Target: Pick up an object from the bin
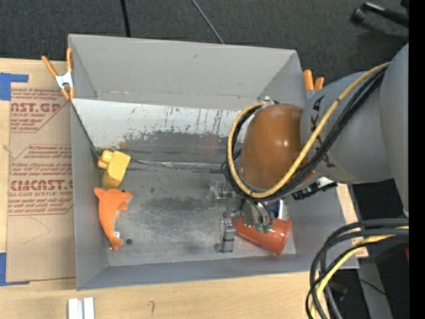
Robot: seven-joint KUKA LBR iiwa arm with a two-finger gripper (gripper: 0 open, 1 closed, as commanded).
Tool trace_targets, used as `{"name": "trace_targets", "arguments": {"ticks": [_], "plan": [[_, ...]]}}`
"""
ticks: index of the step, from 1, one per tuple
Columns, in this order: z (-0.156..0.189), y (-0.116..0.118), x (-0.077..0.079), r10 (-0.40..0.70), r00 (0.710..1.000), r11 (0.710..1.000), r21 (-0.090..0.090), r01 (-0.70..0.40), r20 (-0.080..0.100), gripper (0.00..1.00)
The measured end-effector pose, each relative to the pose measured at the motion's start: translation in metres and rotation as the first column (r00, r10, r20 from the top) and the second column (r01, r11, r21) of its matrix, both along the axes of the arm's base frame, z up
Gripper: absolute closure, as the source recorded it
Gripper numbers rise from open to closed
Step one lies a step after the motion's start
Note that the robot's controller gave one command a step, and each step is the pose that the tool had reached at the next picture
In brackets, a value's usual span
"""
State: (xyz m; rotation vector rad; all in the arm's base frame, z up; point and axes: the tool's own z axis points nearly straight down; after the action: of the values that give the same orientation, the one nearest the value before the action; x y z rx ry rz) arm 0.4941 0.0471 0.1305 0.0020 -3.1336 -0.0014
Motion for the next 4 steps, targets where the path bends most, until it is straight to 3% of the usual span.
{"name": "trace_targets", "arguments": {"ticks": [1, 2, 3, 4], "plan": [[0.004, 0.0, 0.002, -0.001, 1.0, 1.0, 0.0, 0.001, 0.007, 0.0], [-0.018, -0.035, -0.002, -0.016, 1.0, 1.0, 0.001, 0.016, 0.011, 0.0], [0.022, -0.099, -0.012, -0.029, 1.0, 1.0, 0.0, 0.029, -0.001, 0.0], [0.034, -0.113, 0.008, -0.007, 1.0, 1.0, -0.005, 0.007, 0.018, 0.0]]}}
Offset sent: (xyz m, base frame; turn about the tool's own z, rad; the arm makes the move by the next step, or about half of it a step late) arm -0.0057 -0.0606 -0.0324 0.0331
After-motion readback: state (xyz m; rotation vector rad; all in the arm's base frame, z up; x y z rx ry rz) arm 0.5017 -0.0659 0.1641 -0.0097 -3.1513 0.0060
